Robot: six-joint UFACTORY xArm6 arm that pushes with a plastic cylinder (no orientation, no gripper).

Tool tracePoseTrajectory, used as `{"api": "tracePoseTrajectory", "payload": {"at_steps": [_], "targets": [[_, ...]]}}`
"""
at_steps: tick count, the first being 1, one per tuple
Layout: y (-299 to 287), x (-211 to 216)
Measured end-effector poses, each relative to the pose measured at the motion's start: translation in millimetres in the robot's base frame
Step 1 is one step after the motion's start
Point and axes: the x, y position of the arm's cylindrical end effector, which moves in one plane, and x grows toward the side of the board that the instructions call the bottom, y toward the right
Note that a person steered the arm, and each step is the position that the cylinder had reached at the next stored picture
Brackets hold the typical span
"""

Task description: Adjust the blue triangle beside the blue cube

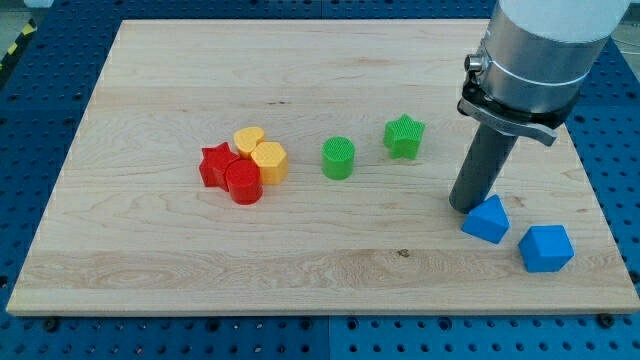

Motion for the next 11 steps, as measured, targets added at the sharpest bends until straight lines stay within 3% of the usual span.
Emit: {"api": "tracePoseTrajectory", "payload": {"at_steps": [1,5,11], "targets": [[2.3,-20.0],[20.5,-21.2],[8.8,19.0]]}}
